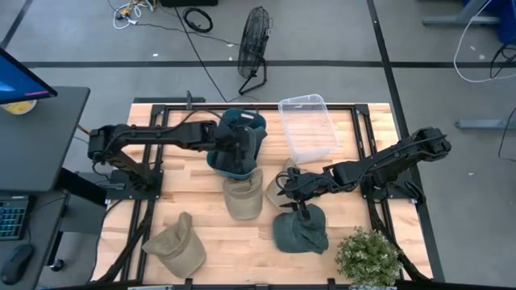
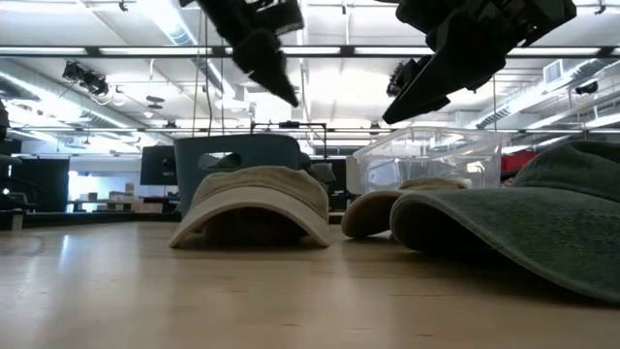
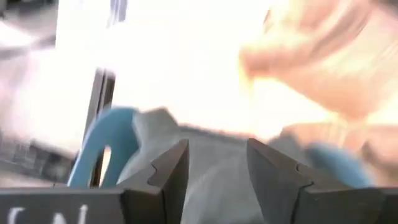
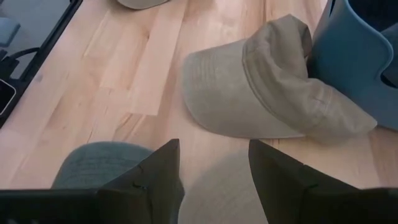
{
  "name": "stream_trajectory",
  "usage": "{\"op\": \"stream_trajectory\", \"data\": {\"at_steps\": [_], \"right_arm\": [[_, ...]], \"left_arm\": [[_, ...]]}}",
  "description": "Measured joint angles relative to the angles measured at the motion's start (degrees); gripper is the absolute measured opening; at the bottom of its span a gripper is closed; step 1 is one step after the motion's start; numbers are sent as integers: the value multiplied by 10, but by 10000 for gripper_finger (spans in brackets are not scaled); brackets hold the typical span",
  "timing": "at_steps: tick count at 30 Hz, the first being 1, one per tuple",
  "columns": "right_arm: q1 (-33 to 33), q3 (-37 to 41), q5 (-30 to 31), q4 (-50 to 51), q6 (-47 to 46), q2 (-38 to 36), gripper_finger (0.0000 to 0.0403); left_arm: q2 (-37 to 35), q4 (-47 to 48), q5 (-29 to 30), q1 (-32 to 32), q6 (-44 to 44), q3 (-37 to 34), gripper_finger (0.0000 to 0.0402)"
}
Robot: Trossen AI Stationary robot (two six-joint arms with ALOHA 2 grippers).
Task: Pick & Place hat
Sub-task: Put the left black cap into the blue bin
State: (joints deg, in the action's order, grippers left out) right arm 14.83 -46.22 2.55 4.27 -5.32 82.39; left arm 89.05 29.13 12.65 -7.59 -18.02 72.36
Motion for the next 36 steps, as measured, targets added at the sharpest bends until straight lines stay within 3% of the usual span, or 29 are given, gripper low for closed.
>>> {"op": "stream_trajectory", "data": {"at_steps": [4, 12, 21, 31, 36], "right_arm": [[0, 0, 0, 0, 0, 0, 196], [0, 0, 0, 7, 1, 0, 196], [0, 0, 0, 6, 2, 0, 196], [0, 0, 0, 9, 2, 0, 196], [0, 0, -10, 14, 2, 0, 196]], "left_arm": [[33, -17, -9, 8, -2, -1, 122], [81, 16, -9, 11, 10, -1, 8], [83, 132, -10, -18, 76, -1, 6], [153, 129, -49, -35, 92, -1, 5], [152, 128, -43, -27, 106, 1, 3]]}}
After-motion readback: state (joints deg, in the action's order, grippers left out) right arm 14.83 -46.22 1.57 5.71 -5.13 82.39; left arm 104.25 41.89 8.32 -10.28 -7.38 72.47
